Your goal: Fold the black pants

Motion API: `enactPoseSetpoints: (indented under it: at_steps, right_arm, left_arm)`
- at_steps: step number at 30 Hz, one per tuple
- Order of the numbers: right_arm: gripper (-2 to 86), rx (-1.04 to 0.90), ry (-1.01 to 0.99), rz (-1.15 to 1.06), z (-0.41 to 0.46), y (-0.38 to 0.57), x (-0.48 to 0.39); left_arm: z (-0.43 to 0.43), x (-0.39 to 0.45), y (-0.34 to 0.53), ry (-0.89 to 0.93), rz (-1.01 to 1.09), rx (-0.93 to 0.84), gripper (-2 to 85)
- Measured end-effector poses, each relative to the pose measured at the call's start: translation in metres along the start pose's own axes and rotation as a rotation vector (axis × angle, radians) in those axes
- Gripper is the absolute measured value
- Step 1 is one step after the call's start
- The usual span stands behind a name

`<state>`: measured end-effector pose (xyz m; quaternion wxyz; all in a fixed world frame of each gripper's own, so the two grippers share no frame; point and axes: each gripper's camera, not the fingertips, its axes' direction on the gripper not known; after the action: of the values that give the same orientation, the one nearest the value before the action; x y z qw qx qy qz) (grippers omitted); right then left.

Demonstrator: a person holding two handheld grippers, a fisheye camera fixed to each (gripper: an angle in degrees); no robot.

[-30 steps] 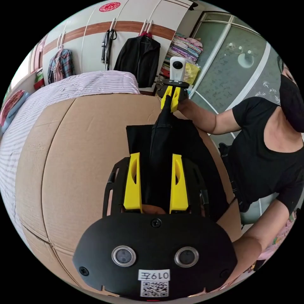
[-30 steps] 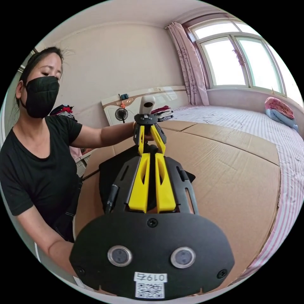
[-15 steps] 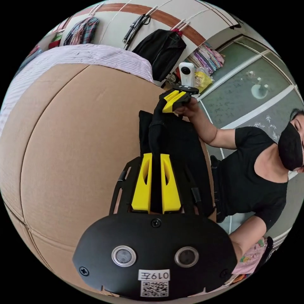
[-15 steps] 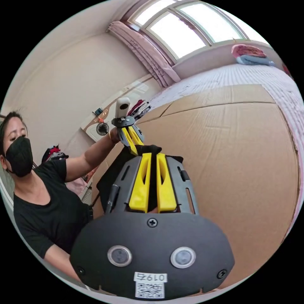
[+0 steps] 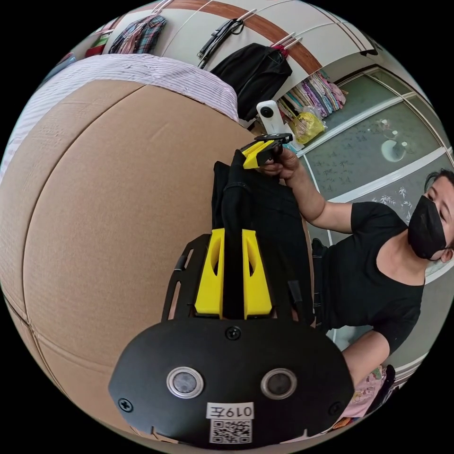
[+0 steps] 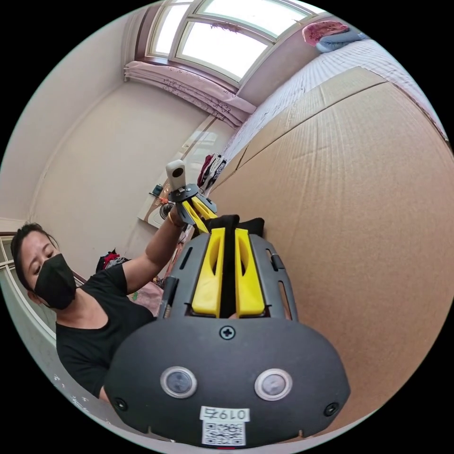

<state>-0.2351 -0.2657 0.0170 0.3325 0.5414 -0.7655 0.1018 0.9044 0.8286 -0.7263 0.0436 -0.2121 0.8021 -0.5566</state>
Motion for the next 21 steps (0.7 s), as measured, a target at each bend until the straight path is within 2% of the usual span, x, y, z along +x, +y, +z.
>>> enactPoseSetpoints:
  at_steps: [5,10,17,21]
  right_arm:
    - [1.4,0.005,-0.018,0.003,-0.044,-0.021,0.018]
    - [1.0,0.004,-0.016,0.009,-0.08,-0.039,0.03]
    - [0.9,0.004,-0.023,0.015,-0.129,-0.061,0.047]
    - [1.0,0.001,-0.031,0.023,-0.151,-0.071,0.057]
  left_arm:
    - [-0.012,-0.009,0.01,-0.002,-0.036,0.021,5.7]
    - [-0.046,-0.015,0.049,-0.038,-0.088,0.136,7.4]
    - [-0.109,-0.006,0.153,-0.229,-0.186,0.217,12.3]
    - [-0.138,-0.013,0.2,-0.183,-0.156,0.263,12.9]
